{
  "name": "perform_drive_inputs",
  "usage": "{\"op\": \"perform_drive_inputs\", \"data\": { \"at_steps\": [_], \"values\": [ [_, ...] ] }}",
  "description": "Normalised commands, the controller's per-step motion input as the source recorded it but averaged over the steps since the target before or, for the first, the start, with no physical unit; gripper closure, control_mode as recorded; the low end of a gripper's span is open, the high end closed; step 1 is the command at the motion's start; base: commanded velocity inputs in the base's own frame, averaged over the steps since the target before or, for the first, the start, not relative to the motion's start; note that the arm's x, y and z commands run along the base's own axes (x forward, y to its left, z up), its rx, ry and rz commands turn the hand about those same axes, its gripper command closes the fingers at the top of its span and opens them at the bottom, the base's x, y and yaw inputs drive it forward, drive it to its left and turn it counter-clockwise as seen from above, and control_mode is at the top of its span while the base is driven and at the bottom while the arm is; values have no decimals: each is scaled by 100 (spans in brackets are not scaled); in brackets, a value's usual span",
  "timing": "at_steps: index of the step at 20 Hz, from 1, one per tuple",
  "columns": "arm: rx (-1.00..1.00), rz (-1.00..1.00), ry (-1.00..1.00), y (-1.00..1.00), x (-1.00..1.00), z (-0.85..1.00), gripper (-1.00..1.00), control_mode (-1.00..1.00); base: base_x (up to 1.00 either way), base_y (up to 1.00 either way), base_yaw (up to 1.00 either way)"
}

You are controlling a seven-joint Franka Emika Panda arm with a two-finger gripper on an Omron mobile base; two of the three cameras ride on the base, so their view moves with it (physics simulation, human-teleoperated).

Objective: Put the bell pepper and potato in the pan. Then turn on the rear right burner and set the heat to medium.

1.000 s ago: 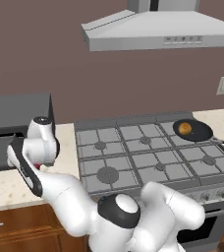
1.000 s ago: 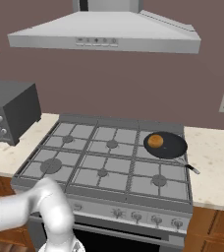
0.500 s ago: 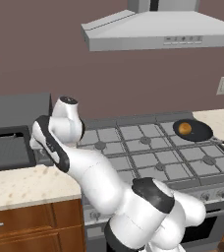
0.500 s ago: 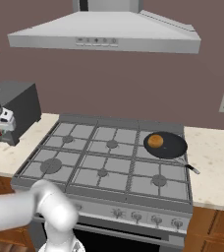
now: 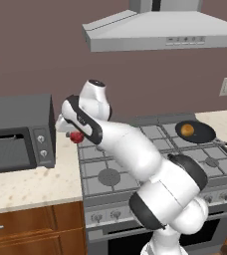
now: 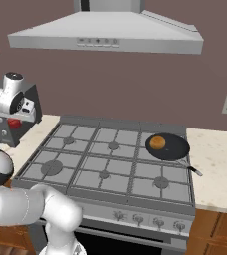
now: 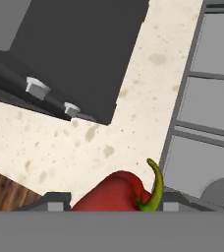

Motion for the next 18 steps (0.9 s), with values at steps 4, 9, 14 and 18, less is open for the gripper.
{"op": "perform_drive_inputs", "data": {
  "at_steps": [4, 9, 14, 18],
  "values": [
    [0, -1, 0, -77, 27, 33, 100, -100, 0, 0, 0],
    [0, -5, 0, -89, 16, 4, 100, -100, 0, 0, 0],
    [0, -10, 0, -93, 1, -1, 100, -100, 0, 0, 0],
    [0, -11, 0, -92, 0, -4, 100, -100, 0, 0, 0]
  ]
}}
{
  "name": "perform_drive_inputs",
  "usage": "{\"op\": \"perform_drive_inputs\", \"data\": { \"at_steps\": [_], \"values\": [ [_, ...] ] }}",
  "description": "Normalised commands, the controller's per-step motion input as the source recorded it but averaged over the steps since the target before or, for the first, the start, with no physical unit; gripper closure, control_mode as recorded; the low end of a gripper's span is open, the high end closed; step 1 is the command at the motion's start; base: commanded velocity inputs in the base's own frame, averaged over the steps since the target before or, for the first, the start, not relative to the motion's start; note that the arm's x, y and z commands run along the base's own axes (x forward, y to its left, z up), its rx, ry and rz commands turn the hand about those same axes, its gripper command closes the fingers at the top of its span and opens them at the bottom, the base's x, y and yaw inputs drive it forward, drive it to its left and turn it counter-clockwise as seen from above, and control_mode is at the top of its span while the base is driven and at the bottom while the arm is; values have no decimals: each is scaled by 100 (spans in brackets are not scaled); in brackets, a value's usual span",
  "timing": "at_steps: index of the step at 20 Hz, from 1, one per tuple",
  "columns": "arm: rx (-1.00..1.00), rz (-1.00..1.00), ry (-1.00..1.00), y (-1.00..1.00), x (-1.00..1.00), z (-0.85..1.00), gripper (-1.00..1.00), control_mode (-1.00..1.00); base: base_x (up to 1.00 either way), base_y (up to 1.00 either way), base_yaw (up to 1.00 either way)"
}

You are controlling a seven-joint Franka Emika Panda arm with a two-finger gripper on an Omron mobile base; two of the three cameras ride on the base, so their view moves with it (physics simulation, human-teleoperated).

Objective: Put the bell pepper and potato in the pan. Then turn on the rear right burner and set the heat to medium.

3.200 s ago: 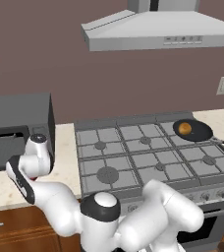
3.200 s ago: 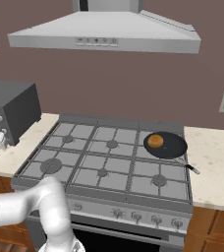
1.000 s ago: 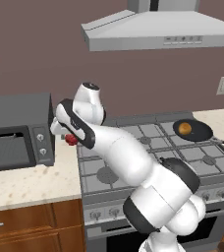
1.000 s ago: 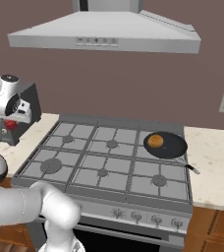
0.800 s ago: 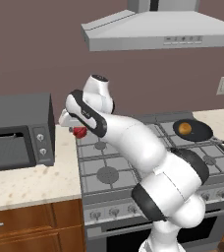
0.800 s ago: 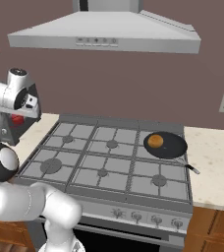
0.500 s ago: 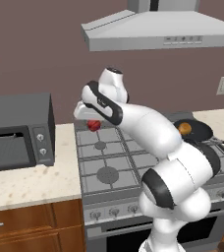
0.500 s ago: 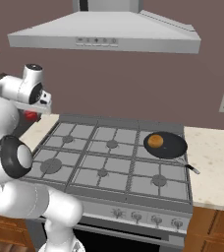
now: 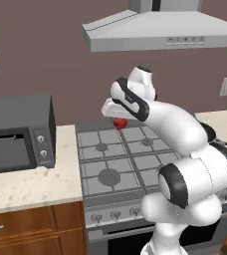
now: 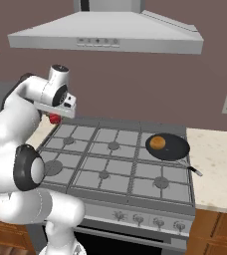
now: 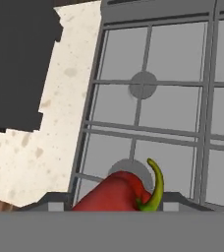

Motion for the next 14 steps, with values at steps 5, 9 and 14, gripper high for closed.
{"op": "perform_drive_inputs", "data": {
  "at_steps": [5, 9, 14],
  "values": [
    [0, -12, 0, -89, 0, 0, 100, -100, 0, 0, 0],
    [0, -14, 0, -91, 0, 0, 100, -100, 0, 0, 0],
    [-2, -16, 2, -94, 0, -1, 100, -100, 0, 0, 0]
  ]
}}
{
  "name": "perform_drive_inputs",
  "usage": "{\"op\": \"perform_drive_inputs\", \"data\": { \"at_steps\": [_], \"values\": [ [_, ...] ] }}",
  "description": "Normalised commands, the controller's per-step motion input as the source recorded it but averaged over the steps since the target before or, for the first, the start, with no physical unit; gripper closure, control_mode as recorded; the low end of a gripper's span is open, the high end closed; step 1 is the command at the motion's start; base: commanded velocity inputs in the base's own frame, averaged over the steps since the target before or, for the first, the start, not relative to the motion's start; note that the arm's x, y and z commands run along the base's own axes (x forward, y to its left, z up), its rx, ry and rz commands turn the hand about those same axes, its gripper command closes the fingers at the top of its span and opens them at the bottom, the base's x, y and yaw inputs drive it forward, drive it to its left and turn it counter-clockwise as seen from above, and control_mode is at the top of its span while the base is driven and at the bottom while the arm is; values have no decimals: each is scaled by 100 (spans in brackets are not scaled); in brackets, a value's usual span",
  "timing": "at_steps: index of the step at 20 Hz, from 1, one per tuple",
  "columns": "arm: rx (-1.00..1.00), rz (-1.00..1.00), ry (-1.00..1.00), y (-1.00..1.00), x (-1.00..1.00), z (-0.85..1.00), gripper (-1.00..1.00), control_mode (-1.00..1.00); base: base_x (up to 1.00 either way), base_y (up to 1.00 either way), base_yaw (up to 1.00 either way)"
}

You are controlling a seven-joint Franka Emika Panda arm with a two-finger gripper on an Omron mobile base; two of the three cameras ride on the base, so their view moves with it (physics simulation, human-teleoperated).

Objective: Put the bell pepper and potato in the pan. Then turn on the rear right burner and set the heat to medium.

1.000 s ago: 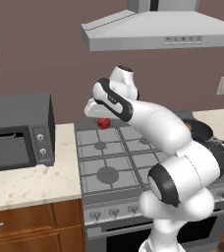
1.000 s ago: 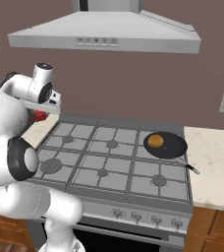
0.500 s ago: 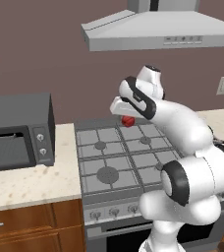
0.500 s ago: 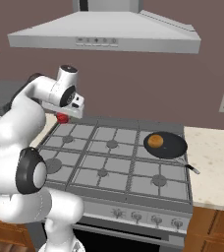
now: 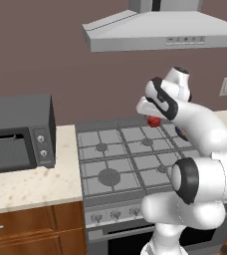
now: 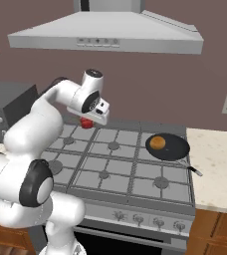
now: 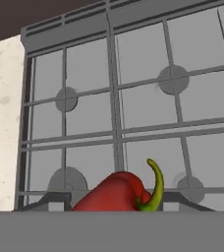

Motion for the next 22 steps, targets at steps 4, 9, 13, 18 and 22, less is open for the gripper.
{"op": "perform_drive_inputs", "data": {
  "at_steps": [4, 9, 13, 18, 22],
  "values": [
    [-3, -15, 0, -88, 0, -22, 100, -100, 0, 0, 0],
    [-7, -13, 0, -84, 2, -44, 100, -100, 0, 0, 0],
    [-11, -14, 2, -83, 10, -53, 100, -100, 0, 0, 0],
    [-10, -12, 6, -67, 5, -15, 100, -100, 0, 0, 0],
    [-5, -6, 7, -49, 19, 0, 100, -100, 0, 0, 0]
  ]
}}
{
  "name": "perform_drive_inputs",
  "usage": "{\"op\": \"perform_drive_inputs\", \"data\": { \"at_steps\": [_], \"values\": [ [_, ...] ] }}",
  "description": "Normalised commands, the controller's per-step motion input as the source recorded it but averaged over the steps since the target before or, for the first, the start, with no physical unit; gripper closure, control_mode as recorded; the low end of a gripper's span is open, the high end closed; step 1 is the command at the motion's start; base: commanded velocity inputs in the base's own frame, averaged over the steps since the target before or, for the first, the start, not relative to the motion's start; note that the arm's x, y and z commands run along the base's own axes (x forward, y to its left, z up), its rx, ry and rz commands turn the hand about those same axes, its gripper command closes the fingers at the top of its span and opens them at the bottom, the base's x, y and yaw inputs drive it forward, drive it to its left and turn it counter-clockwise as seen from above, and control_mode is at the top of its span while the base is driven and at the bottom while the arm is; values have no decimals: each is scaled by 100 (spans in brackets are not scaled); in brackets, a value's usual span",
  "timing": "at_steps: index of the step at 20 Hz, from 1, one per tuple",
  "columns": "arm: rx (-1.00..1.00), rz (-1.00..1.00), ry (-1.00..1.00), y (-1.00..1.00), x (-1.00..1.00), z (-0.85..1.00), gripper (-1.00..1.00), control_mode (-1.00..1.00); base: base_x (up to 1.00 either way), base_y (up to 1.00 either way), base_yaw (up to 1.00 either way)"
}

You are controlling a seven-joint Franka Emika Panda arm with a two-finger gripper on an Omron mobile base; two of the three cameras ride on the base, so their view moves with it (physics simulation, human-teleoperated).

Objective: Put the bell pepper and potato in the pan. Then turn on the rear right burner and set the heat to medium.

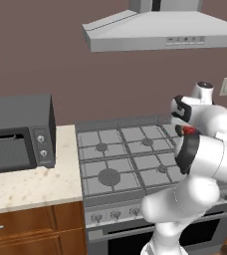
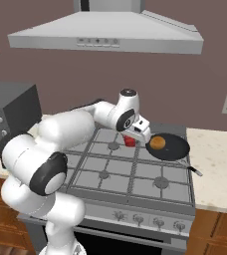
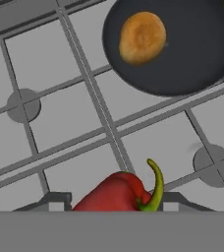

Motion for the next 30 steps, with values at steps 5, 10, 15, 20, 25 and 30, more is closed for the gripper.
{"op": "perform_drive_inputs", "data": {
  "at_steps": [5, 10, 15, 20, 25, 30],
  "values": [
    [-2, -3, 1, -46, 35, 0, 100, -100, 0, 0, 0],
    [0, -3, 0, -55, 43, 0, 100, -100, 0, 0, 0],
    [0, 0, 0, -50, 44, -3, 100, -100, 0, 0, 0],
    [0, 0, 0, -45, 52, -18, 100, -100, 0, 0, 0],
    [0, 0, 0, -23, 42, -11, 100, -100, 0, 0, 0],
    [0, 0, 0, -4, 16, -41, 100, -100, 0, 0, 0]
  ]
}}
